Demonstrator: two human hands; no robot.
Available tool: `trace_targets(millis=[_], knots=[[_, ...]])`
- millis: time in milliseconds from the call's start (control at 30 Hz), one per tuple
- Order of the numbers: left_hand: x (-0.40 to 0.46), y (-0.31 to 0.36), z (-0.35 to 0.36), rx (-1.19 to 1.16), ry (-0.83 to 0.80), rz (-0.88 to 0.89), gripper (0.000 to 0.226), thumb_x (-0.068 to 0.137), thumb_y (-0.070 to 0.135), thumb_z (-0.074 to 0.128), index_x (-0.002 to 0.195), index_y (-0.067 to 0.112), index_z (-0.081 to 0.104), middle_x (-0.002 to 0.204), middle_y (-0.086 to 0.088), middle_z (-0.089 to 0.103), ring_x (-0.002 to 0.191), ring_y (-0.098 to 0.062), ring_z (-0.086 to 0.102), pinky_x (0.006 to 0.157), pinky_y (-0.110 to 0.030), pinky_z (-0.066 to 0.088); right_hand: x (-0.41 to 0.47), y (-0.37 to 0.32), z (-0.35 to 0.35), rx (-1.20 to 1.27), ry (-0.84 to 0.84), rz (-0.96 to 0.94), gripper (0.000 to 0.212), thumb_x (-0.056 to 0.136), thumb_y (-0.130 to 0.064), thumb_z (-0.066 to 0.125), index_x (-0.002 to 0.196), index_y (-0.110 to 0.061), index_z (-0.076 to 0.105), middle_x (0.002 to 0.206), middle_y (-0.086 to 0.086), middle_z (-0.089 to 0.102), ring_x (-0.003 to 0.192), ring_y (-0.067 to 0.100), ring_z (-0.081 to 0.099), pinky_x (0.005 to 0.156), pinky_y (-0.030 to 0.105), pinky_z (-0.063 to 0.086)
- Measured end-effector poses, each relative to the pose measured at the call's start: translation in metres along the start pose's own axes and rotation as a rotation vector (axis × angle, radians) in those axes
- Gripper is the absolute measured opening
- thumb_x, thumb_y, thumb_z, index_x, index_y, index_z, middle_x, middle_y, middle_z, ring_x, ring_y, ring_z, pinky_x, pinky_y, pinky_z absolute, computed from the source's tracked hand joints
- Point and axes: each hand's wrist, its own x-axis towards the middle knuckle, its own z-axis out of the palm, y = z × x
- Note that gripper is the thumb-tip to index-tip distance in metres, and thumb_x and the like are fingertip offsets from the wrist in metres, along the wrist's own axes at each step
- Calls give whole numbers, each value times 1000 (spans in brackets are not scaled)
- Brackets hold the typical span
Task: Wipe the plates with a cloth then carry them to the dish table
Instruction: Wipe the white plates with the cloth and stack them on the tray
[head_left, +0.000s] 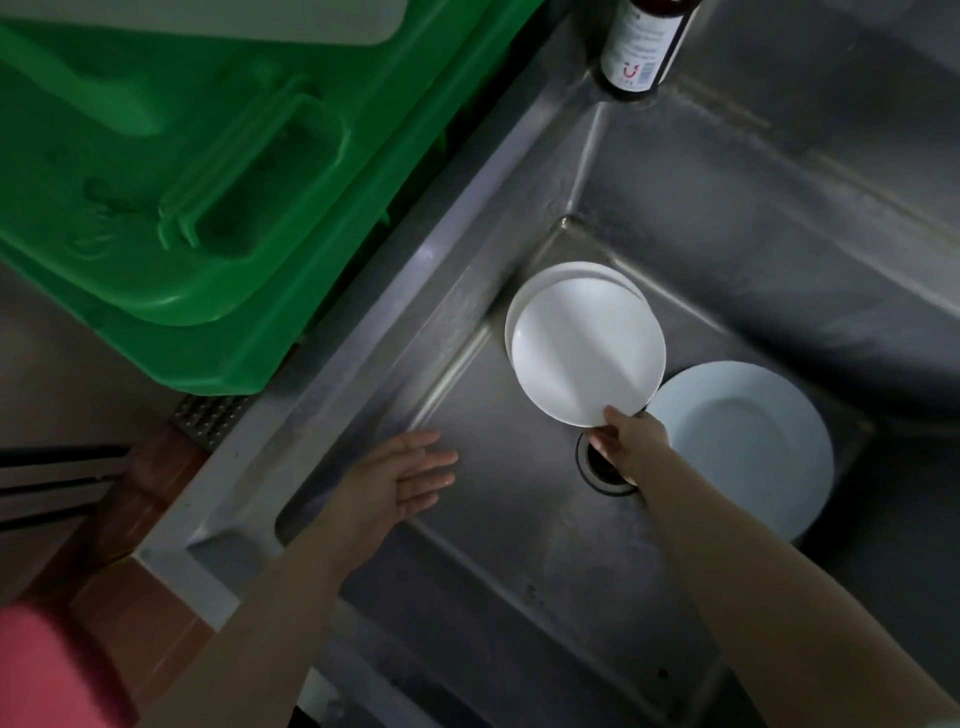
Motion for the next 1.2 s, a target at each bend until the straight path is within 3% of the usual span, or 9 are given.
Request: trace_targets(millis=[67,200,267,333,500,700,867,1067,1200], knots=[[-2,1,2,9,-6,7,28,100,10,40,114,20,62,104,-3,75,93,-19,72,82,-34,50,-5,3,-2,-39,-23,-38,26,91,1,57,113,-13,52,83,8,62,57,23,65,58,38,57],[-9,5,3,33,-10,20,28,100,10,40,114,20,62,104,-3,75,92,-18,72,87,-35,48,-21,10,-14,-68,-53,-77,24,93,4,52,113,-8,50,84,18,60,49,25,59,41,25,48],[-14,9,2,59,-31,43,27,100,11,41,115,22,61,105,-2,75,94,-18,72,89,-36,48,-29,17,-24,-152,-51,-137,23,92,3,53,113,-4,51,81,20,59,41,21,55,51,30,53],[-19,13,-1,90,-59,77,26,99,13,44,116,23,61,107,-1,74,97,-19,71,89,-37,49,-41,23,-34,-208,-44,-198,21,90,1,55,110,-5,56,85,18,61,58,26,62,72,43,56],[-33,21,-4,205,-56,190,25,96,19,54,120,26,59,111,2,72,101,-15,69,83,-32,50,-86,22,-52,-323,-100,-417,21,88,-4,57,96,-22,64,74,3,71,63,21,70,59,30,57],[-50,31,-1,352,-12,409,23,92,21,64,109,36,57,112,9,69,103,-8,65,86,-29,50,-156,15,-60,-477,-56,-764,38,90,-18,62,86,-55,63,82,-17,71,69,7,69,67,31,57],[-78,53,1,544,-13,747,17,89,18,66,94,34,61,76,31,68,73,16,62,55,-1,42,-230,25,-58,-503,54,-1025,37,89,-28,61,90,-64,56,84,-31,66,72,-3,67,64,11,50],[-108,63,-23,659,25,1079,18,91,9,64,73,8,64,46,23,54,44,9,47,44,-8,31,-300,60,-49,-344,219,-1245,35,89,-22,62,90,-57,61,82,-20,67,72,4,65,65,15,48],[-128,61,-37,558,-88,1092,10,90,5,64,86,10,71,52,16,60,44,12,46,46,-4,32,-336,88,-44,-263,293,-1323,46,88,-10,62,90,-56,63,83,-23,68,74,-2,62,69,13,49]])
